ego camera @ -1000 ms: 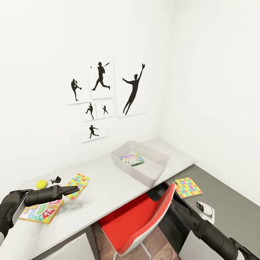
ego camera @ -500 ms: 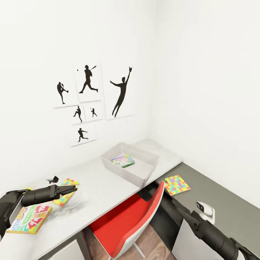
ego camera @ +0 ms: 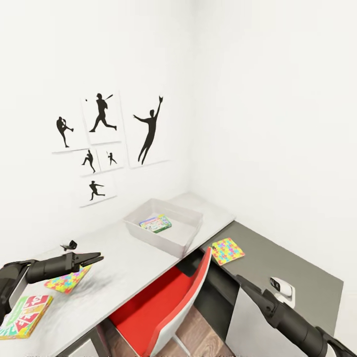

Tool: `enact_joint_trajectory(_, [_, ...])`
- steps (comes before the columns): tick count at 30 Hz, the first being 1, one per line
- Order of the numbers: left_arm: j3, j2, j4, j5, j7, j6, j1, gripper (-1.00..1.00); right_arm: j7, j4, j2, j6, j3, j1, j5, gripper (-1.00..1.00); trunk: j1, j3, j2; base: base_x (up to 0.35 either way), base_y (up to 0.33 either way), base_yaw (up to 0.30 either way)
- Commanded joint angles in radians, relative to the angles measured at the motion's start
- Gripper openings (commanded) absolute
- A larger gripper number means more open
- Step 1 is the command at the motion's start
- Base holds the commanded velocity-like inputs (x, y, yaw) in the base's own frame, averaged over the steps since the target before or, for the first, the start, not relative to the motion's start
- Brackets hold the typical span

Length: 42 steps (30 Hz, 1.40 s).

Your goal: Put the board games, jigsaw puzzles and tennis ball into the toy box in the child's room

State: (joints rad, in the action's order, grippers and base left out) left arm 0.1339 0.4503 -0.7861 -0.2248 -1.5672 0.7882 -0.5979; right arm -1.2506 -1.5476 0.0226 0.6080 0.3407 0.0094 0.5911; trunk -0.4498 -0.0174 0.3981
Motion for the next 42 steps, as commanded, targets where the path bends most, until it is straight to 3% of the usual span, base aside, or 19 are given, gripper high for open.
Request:
enact_joint_trajectory(1, [0.000,0.000,0.000,0.000,-0.004,0.011,0.000,1.00,0.000,0.000,0.000,0.009,0.000,0.000,0.005,1.00,0.000,-0.001,0.002,-0.214,0.000,-0.172])
enact_joint_trajectory(12, [0.001,0.001,-0.001,-0.001,-0.004,0.015,0.000,1.00,0.003,0.000,0.000,0.008,0.000,0.000,0.005,1.00,0.000,0.003,0.002,-0.163,0.000,-0.110])
enact_joint_trajectory(42, [0.000,0.019,-0.001,-0.004,-0.004,0.018,0.000,1.00,0.005,0.001,0.000,0.009,0.001,0.000,0.006,1.00,0.000,0.014,0.002,-0.054,0.036,-0.272])
